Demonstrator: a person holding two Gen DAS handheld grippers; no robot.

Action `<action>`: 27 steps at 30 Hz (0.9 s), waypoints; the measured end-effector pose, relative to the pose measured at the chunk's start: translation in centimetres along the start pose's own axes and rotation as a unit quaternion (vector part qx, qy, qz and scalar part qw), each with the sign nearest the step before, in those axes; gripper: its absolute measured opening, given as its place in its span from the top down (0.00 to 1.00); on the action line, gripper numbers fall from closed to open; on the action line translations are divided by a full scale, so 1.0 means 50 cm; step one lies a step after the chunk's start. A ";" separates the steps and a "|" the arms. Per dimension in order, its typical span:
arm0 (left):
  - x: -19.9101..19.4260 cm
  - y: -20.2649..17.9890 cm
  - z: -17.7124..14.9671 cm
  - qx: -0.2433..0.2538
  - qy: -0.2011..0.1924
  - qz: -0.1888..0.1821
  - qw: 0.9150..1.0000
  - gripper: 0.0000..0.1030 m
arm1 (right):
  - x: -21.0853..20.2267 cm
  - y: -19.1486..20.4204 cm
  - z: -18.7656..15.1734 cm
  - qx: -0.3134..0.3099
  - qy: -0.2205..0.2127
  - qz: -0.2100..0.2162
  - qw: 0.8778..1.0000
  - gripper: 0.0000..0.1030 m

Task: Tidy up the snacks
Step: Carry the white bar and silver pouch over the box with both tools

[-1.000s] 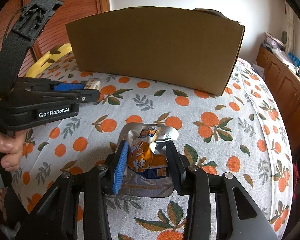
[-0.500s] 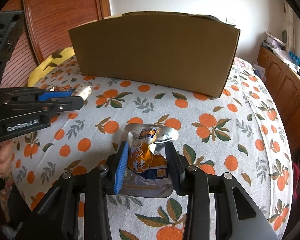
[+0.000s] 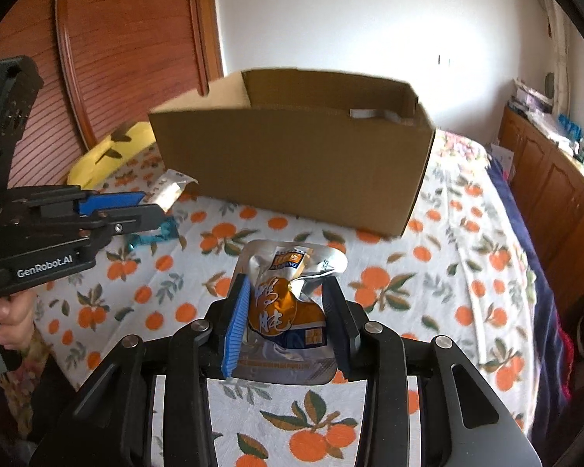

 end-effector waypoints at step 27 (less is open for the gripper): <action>0.032 0.120 0.198 0.024 -0.069 0.015 0.997 0.80 | -0.007 0.027 0.232 -0.057 -0.064 -0.008 0.996 0.64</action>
Point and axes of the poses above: each gripper's, at about its wrist camera, not at the fingertips, and x roughly the way its jaws point, y to its left, z to its top, the point moved 7 cm from there along x, roughly the way its jaws point, and after that the axes turned 8 degrees about x, right-handed, at the moved point
